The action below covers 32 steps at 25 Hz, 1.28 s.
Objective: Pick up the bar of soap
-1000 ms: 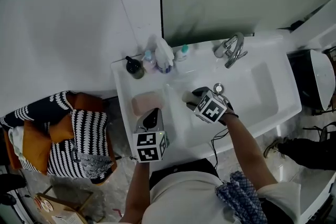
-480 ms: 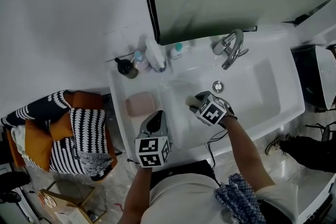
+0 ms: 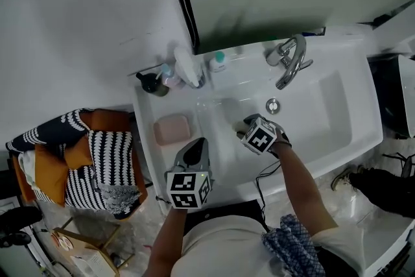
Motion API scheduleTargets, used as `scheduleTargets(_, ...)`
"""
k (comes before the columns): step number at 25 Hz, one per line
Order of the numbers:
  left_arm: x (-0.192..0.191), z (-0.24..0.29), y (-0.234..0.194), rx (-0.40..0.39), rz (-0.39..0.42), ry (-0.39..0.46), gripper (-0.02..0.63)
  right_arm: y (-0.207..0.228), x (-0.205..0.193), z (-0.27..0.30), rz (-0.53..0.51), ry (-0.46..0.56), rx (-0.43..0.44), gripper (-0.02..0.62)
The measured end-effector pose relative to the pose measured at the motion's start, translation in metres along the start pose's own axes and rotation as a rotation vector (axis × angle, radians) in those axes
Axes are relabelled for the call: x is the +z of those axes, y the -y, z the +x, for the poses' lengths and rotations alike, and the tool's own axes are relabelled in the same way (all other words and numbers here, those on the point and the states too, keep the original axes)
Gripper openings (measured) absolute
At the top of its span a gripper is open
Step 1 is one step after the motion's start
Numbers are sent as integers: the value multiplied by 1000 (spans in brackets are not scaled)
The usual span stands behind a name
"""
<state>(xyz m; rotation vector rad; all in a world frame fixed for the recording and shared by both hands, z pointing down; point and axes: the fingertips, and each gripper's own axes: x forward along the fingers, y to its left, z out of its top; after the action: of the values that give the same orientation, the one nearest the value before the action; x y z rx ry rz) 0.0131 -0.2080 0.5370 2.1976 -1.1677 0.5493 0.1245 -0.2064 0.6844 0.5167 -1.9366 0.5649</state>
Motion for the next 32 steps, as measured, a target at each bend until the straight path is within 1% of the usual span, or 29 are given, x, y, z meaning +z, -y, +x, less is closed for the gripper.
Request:
scheduleTargets(5, 2, 2, 1, -24, 0, -6, 8, 4, -4, 10, 10, 2, 9, 212)
scheduleTargets(7, 4, 1, 0, -18, 0, -3, 8, 4, -8, 14, 10, -9, 10, 212)
scheduleTargets(9, 5, 1, -2, -11, -1, 0, 8, 3, -10, 18, -1, -16, 12, 212)
scheduleTargets(13, 4, 0, -2, -25, -3, -6, 8, -2, -14, 26, -24, -19, 31, 212)
scheduleTargets(20, 1, -3, -4, -5, 5, -8, 8, -8, -30, 35, -12, -43, 41, 212)
scheduleTargets(25, 2, -5, -7, 9, 9, -4, 8, -8, -31, 35, -26, -36, 34, 212)
scheduleTargets(29, 6, -7, -10, 19, 13, 7, 8, -7, -30, 35, -17, -29, 34, 212)
scheduleTargets(32, 10, -9, -14, 28, 4, 17, 8, -8, -32, 36, -14, -55, 30, 212)
